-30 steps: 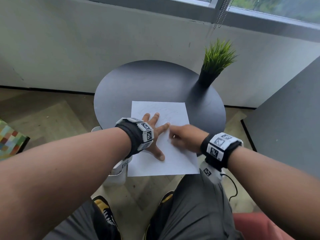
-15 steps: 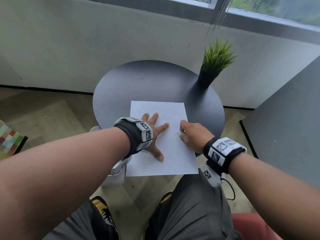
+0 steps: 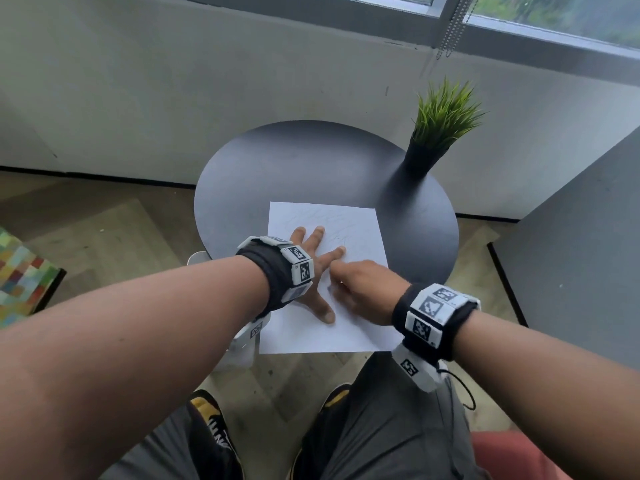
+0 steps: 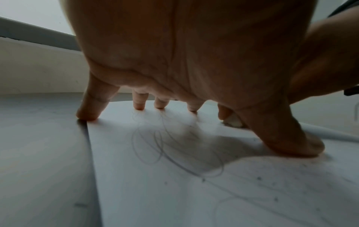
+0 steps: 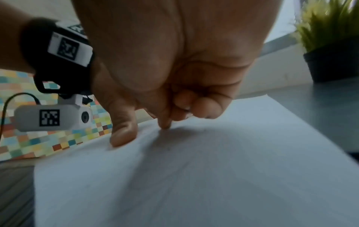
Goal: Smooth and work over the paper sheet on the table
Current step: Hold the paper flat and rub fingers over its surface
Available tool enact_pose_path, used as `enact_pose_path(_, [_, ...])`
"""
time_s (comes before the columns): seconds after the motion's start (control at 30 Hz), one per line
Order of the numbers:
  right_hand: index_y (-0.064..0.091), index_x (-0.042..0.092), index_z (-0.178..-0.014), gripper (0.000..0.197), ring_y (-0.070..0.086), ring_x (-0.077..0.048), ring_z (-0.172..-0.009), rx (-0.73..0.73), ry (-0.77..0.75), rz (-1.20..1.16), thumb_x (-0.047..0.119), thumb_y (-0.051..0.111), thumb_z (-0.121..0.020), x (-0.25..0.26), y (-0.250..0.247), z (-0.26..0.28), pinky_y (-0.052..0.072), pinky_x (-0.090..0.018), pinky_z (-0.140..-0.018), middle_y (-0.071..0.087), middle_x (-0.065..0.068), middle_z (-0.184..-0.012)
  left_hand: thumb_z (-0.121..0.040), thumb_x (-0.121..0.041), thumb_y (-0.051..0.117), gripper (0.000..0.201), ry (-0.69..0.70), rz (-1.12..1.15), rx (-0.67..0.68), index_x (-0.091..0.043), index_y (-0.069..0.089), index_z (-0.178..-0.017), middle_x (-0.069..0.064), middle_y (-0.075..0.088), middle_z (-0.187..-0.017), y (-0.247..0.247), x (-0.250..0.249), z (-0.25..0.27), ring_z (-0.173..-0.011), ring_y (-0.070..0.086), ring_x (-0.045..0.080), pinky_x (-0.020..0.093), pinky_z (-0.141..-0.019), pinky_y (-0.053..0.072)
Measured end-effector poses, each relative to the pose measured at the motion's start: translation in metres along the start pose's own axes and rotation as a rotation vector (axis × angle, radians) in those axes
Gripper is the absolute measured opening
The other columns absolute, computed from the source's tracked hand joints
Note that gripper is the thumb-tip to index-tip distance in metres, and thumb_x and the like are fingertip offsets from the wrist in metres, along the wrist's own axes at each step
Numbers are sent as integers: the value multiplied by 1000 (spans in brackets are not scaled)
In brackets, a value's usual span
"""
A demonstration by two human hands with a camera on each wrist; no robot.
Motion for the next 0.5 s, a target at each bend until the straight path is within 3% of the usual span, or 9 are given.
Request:
enact_pose_path(0.07, [53, 17, -103, 16, 59, -29, -94, 14, 52, -18, 30, 51, -94, -18, -8, -6, 43, -32, -73, 65, -7, -102, -55, -88, 71, 137, 0, -3, -9, -48, -12, -155, 4, -25, -166, -1, 0, 1, -151, -17, 42, 71, -116, 16])
enact_pose_path(0.17, [51, 17, -98, 15, 59, -33, -90, -122, 341, -41, 30, 51, -91, -74, -33, -16, 50, -36, -74, 63, -12, -101, -55, -89, 70, 136, -6, -10, -13, -48, -12, -155, 4, -23, -166, -1, -1, 3, -151, -16, 41, 71, -115, 17])
enact_pose_path(0.2, [50, 16, -100, 16, 59, -35, -90, -144, 361, -20, 30, 49, -91, -74, -34, -16, 50, -37, -75, 63, -14, -102, -54, -89, 70, 136, -7, -9, -12, -49, -12, -155, 3, -23, -166, -1, -1, 3, -151, -15, 41, 71, -115, 17])
enact_pose_path(0.3, [51, 18, -109, 18, 58, -31, -94, -85, 120, -26, 29, 46, -95, -16, -13, -13, 49, -37, -77, 64, -9, -106, -55, -88, 71, 135, -3, 7, -7, -49, -9, -156, 4, -25, -166, -2, -1, 4, -152, -17, 41, 73, -114, 15])
enact_pose_path(0.37, [53, 19, -105, 14, 58, -26, -91, 17, -31, -62, 29, 48, -95, 10, 0, -3, 49, -37, -77, 65, -5, -102, -56, -87, 72, 135, -6, 12, -1, -49, -11, -156, 4, -26, -166, -2, -1, 5, -152, -18, 41, 74, -113, 13])
enact_pose_path(0.43, [55, 20, -101, 13, 58, -25, -89, 21, 24, -36, 30, 52, -93, -12, -10, -6, 50, -36, -78, 66, -4, -101, -54, -88, 71, 136, -6, 9, -9, -49, -12, -155, 4, -26, -166, -2, -1, 5, -152, -17, 41, 73, -113, 14])
enact_pose_path(0.5, [52, 20, -98, 14, 58, -28, -85, -65, 206, -34, 33, 52, -91, -54, -29, -12, 51, -36, -74, 65, -8, -99, -53, -90, 69, 137, -12, 7, -9, -50, -14, -154, 2, -26, -166, -1, 0, 5, -152, -17, 39, 73, -113, 15])
Point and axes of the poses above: each hand's wrist, its own z-axis away from the middle knuckle, its own y-axis out of the palm, x = y × z, the point moved 10 cm from there along -z, towards the middle knuckle
